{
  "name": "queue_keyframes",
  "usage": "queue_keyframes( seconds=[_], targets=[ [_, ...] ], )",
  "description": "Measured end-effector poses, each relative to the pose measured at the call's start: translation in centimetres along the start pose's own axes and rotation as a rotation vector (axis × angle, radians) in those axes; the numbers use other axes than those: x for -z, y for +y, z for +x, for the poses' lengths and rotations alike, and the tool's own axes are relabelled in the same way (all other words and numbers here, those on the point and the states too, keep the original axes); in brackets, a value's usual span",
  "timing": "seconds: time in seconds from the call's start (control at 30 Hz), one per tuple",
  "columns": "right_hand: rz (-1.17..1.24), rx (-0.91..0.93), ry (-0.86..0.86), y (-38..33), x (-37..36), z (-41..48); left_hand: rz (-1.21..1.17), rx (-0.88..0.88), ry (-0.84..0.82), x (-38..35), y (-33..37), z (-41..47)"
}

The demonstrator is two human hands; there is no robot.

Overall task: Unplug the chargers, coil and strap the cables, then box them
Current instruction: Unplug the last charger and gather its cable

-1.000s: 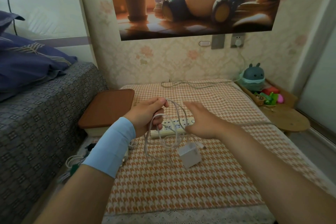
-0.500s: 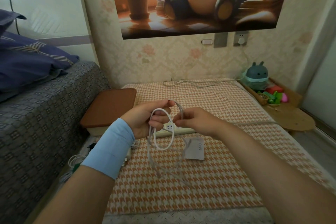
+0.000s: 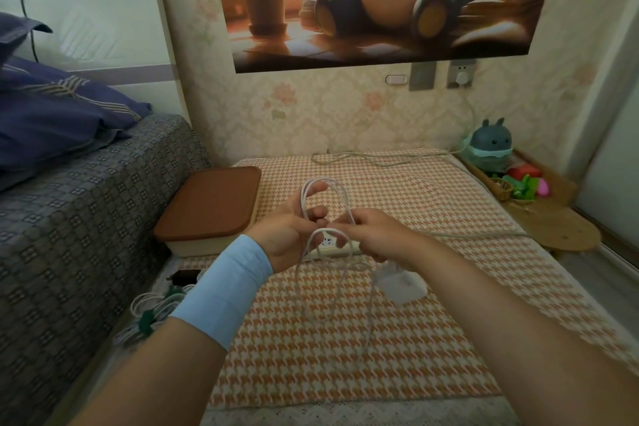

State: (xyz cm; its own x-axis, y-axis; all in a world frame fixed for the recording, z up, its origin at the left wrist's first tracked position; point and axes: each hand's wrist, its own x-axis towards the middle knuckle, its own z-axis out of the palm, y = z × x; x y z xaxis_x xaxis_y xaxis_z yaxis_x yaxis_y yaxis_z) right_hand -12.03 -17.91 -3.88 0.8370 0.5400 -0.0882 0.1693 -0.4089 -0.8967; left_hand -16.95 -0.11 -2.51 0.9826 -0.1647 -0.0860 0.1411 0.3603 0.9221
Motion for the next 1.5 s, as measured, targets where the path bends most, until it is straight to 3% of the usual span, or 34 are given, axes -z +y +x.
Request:
queue_keyframes(
  seconds=[0.17,0.37,0.53,0.7,0.8,0.93,1.0,1.13,1.23,1.37,1.5],
  targets=[
    [0.069,-0.020,-0.186,0.4,-1.0,-0.3,-0.062,-0.106,0.123,-2.3,-1.7,1.0],
    [0.160,-0.046,-0.142,0.5,-1.5,0.5,-0.219,-0.077,0.151,-2.8,-1.1,1.4],
    [-0.128,-0.030,-0.196,0.2,-1.2,0.8,-0.017,0.019,0.131,-1.4,0.5,1.0],
    [-0.443,-0.008,-0.329,-1.2,-2.1,0.9,0.344,-0.003,0.305,-0.2,2.1,0.5],
    [-0.573,-0.058,-0.308,-1.1,-1.8,1.0,0.350,-0.048,0.423,1.3,3.1,0.1],
    [-0.288,-0.056,-0.190,-0.9,-1.1,0.2,0.096,-0.127,0.486,3.5,3.0,0.1],
    [-0.267,-0.066,-0.058,-0.7,-0.8,0.2,0.009,-0.126,0.516,3.9,2.1,0.1],
    [-0.213,-0.108,0.009,-0.5,-1.2,0.1,0.151,0.116,0.532,3.3,0.0,0.0],
    [-0.190,-0.133,0.034,-0.9,-1.7,0.0,0.332,0.186,0.617,2.4,-1.1,0.5],
    [-0.113,-0.149,0.030,-0.8,-1.8,0.1,0.167,0.315,0.383,1.6,-1.5,0.1],
    [-0.075,-0.089,-0.108,-0.5,-1.6,-0.3,0.115,0.135,0.351,1.0,-1.9,0.1]
  ],
)
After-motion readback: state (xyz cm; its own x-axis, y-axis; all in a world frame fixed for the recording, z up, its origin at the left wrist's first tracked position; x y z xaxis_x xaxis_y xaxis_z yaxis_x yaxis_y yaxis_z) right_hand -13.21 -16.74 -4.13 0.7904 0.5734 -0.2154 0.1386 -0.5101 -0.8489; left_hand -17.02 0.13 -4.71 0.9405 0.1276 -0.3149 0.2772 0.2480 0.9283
